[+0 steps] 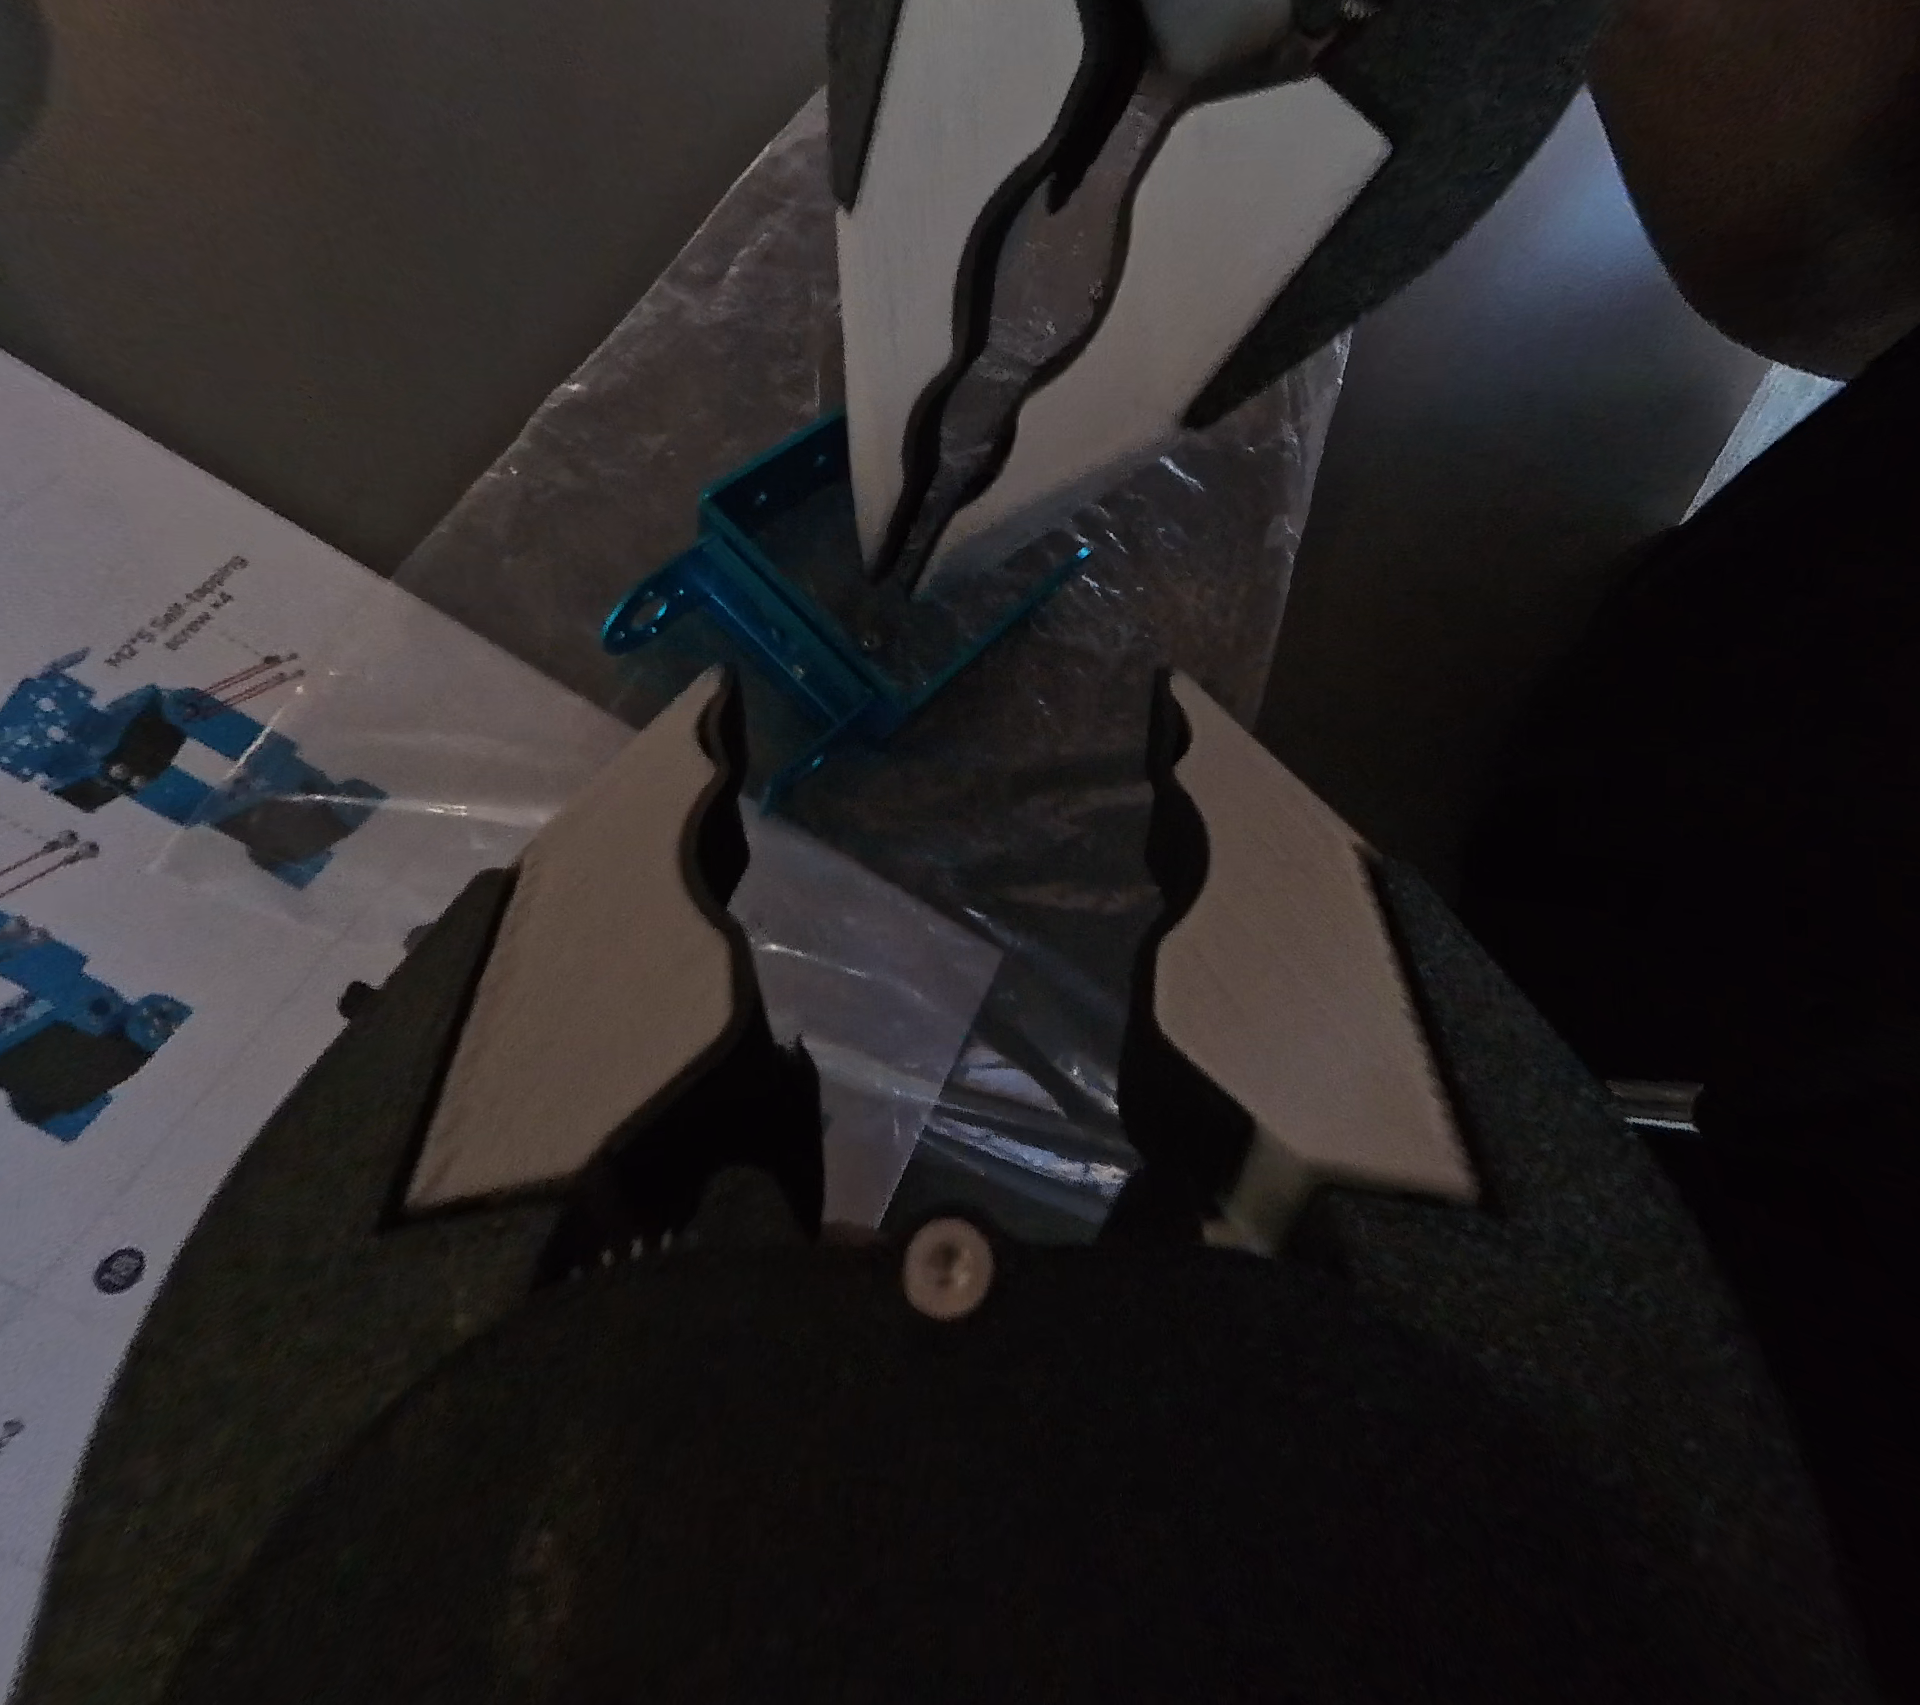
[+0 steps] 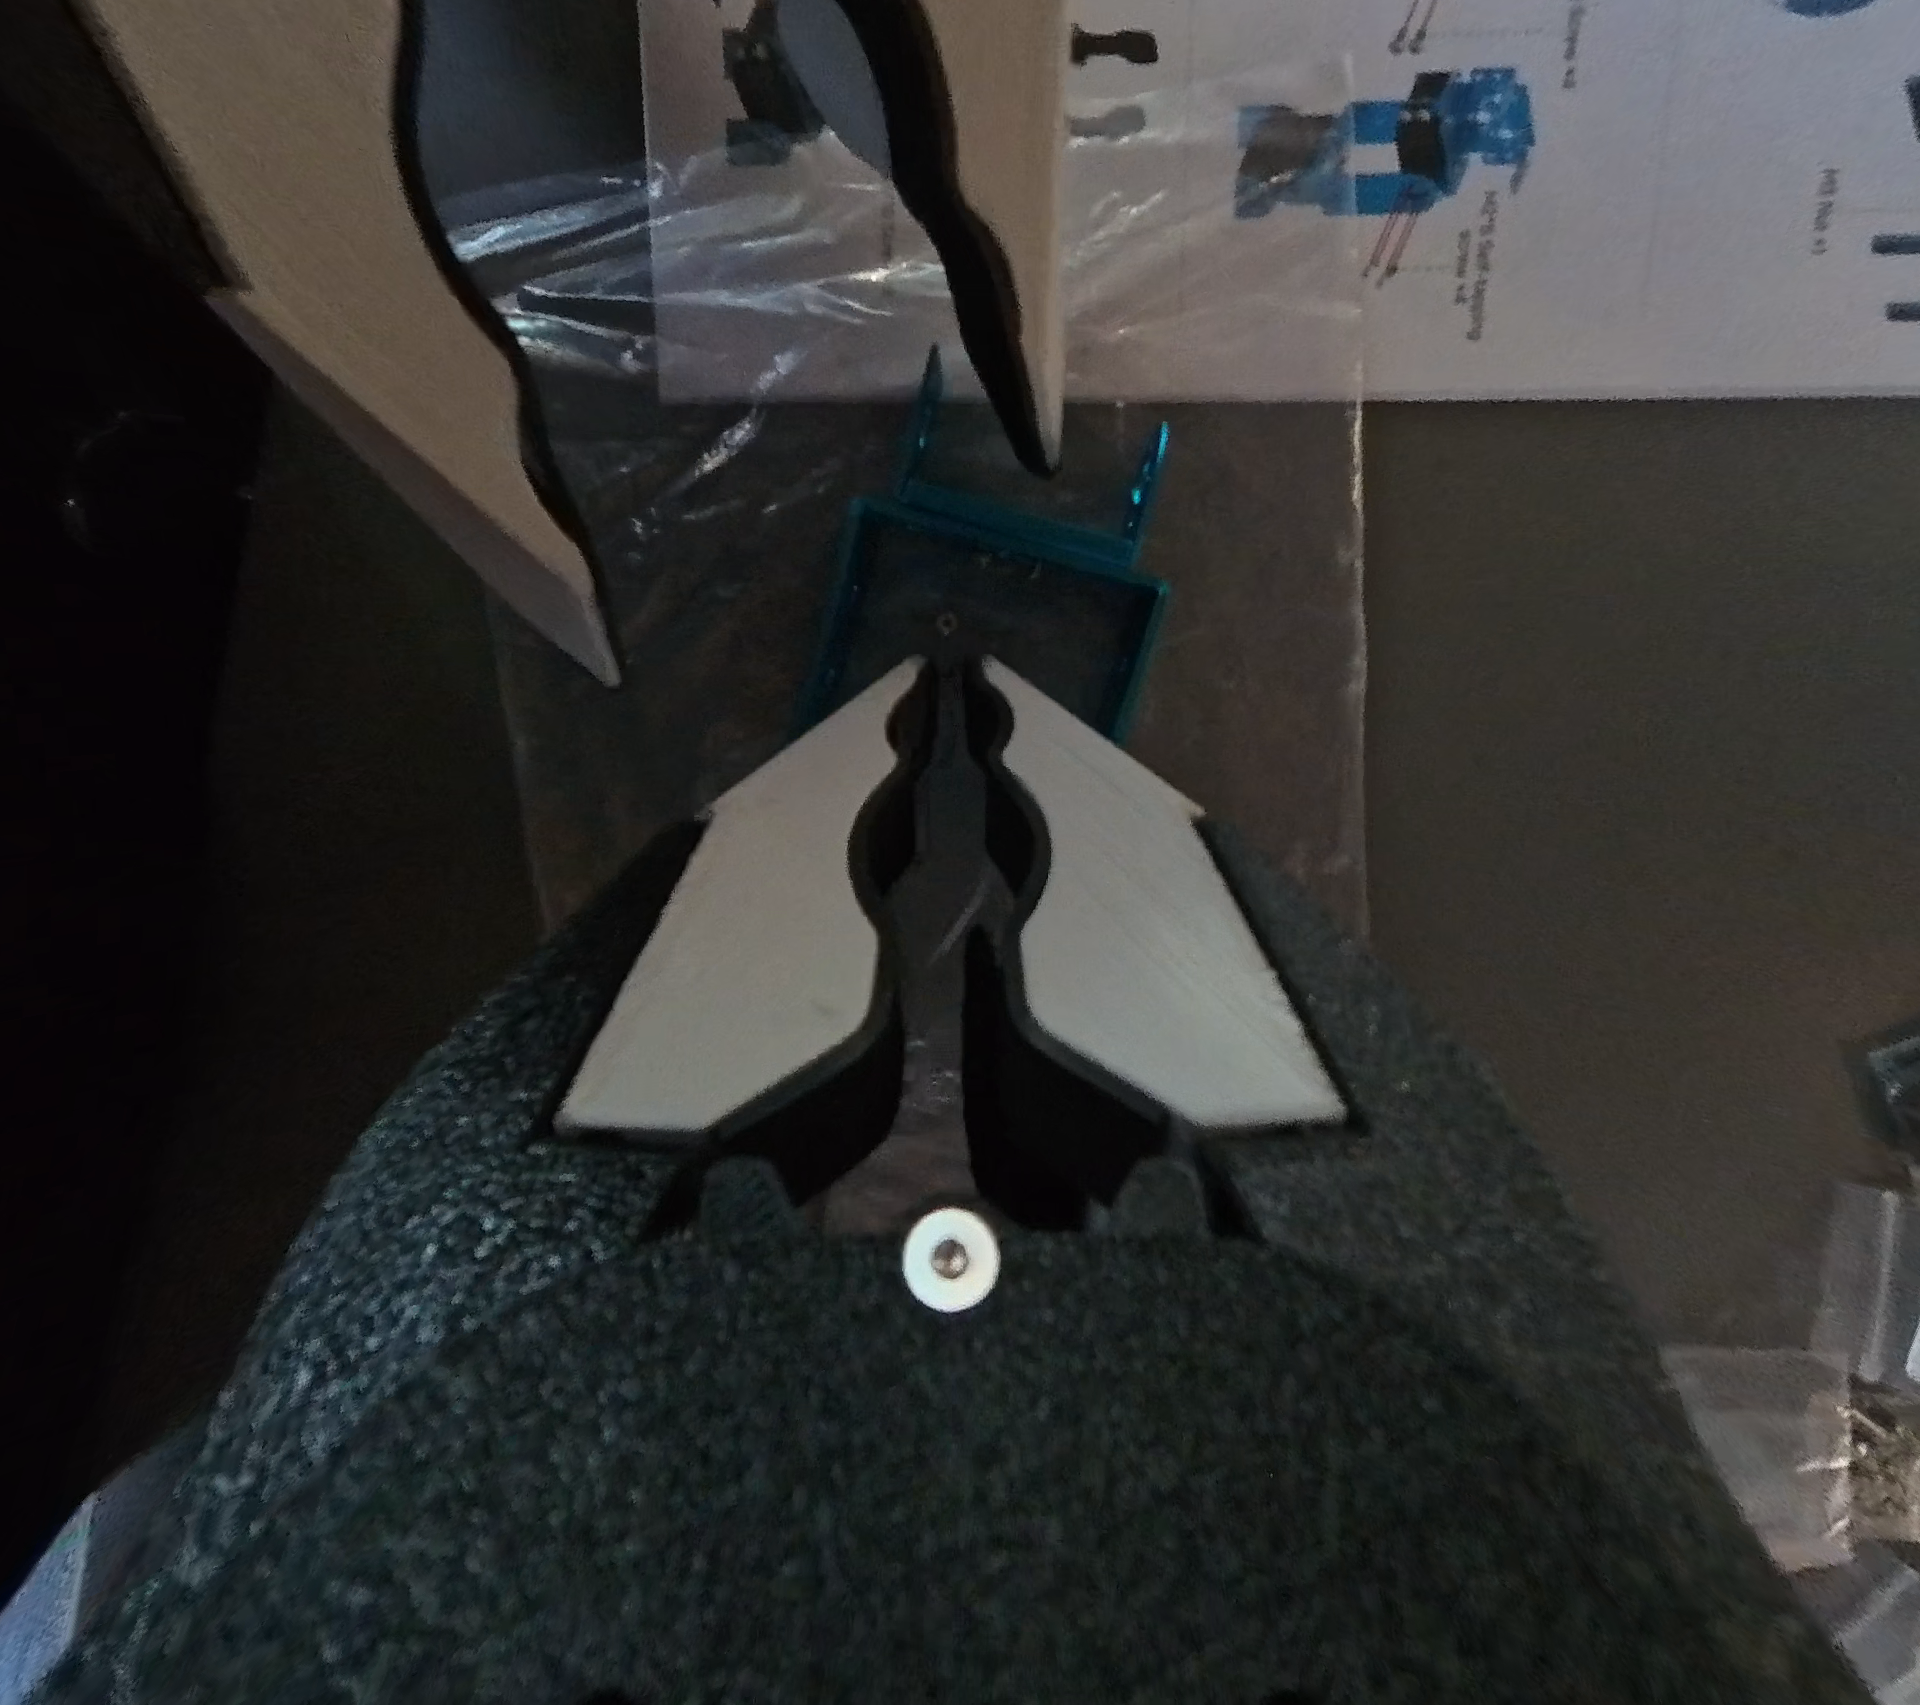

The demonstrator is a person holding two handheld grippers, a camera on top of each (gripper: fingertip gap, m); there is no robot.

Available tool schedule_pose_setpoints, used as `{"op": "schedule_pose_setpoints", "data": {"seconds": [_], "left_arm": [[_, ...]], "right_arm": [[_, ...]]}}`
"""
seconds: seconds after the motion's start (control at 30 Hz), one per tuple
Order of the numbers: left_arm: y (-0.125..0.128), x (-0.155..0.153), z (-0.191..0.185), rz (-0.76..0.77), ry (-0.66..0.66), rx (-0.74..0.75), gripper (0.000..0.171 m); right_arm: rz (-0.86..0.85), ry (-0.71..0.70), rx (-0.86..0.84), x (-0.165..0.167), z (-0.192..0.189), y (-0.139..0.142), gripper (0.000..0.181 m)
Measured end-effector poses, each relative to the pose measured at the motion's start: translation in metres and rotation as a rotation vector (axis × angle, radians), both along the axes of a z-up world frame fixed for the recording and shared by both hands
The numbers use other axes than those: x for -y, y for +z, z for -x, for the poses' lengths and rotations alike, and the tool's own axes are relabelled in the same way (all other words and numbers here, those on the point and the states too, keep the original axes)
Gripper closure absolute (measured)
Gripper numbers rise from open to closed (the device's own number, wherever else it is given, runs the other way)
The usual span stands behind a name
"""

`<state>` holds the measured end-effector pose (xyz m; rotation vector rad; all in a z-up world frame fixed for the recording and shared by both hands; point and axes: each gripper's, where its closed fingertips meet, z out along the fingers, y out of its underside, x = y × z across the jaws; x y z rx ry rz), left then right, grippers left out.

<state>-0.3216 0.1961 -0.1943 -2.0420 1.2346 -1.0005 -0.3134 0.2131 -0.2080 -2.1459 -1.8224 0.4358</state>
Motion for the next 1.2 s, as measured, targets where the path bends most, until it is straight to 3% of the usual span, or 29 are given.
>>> {"op": "schedule_pose_setpoints", "data": {"seconds": [0.63,0.87,1.03,1.2], "left_arm": [[0.0,0.002,0.006,0.005,0.038,0.011,0.095],[-0.001,0.003,0.011,0.006,0.043,0.011,0.094],[0.001,0.003,0.008,0.004,0.036,0.023,0.094],[0.003,0.0,0.0,0.007,0.026,0.035,0.094]], "right_arm": [[0.047,0.085,0.12,0.002,0.009,-0.011,0.18],[0.037,0.09,0.075,0.004,0.009,-0.008,0.181],[0.034,0.035,0.001,0.001,0.005,-0.001,0.181],[0.073,-0.109,-0.131,-0.004,0.005,0.002,0.181]]}}
